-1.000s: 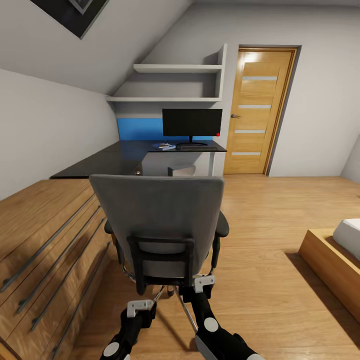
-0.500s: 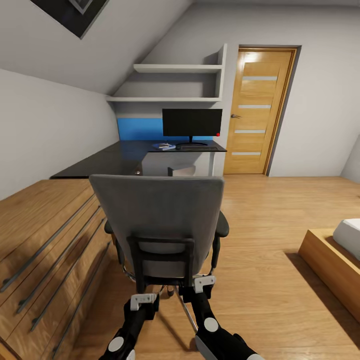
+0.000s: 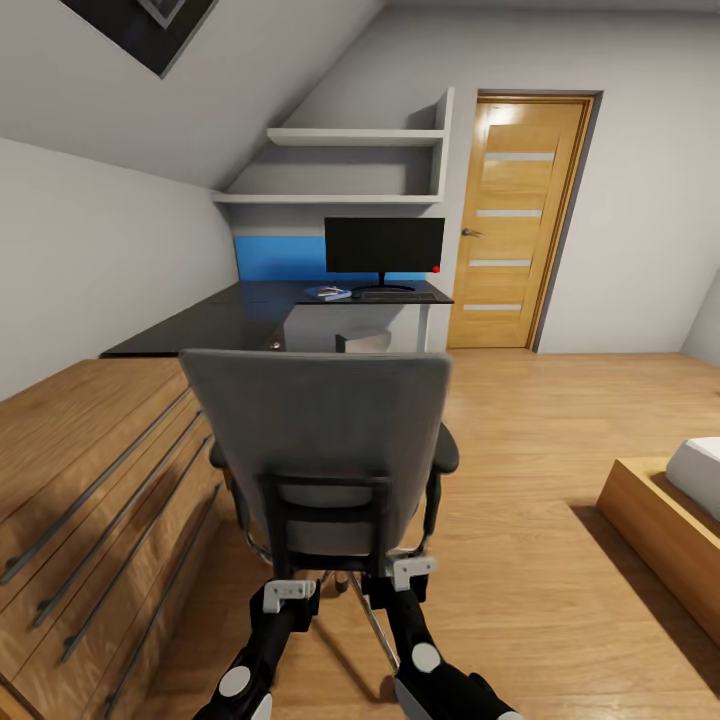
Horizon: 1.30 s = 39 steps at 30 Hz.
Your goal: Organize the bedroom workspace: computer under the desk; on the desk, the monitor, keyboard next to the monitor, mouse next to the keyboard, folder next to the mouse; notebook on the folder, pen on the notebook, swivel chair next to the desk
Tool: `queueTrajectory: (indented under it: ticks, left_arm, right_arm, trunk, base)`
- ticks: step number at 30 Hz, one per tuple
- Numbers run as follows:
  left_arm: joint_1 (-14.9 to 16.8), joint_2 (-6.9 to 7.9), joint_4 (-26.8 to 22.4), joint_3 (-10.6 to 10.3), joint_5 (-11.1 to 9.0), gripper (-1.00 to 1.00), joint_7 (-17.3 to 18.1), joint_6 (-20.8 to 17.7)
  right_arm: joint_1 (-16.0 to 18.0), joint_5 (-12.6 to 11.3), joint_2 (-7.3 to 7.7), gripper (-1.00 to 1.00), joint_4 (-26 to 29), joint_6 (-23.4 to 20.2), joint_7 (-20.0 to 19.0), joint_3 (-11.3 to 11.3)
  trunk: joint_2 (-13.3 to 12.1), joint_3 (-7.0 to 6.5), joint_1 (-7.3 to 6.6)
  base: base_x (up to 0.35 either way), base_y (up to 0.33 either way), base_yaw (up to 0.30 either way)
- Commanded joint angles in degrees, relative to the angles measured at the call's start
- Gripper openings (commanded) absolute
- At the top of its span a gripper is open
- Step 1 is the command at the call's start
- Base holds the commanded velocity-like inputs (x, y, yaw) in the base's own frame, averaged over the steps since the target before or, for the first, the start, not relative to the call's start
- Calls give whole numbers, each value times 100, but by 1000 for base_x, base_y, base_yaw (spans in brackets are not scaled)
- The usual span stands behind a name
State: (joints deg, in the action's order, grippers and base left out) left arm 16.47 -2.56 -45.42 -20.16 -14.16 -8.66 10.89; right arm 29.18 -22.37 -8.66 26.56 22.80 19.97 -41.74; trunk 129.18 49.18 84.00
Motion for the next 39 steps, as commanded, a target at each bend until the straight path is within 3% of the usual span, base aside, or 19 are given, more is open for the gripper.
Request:
queueTrajectory:
  ticks: [1,18,39]
  left_arm:
    - [5,5,1,-28,-40,100,-40,25]
    - [5,23,1,18,-30,100,-38,68]
    - [5,32,0,38,-35,100,-61,155]
  right_arm:
    - [8,-66,-4,100,-101,120,45,-45]
    - [8,-71,-14,100,-347,513,43,-46]
    - [8,-57,-21,100,-350,518,42,-54]
  trunk:
    - [2,5,-1]
    - [2,5,-1]
    - [2,5,-1]
  base:
    - [0,0,0]
    - [0,0,0]
    - [0,0,0]
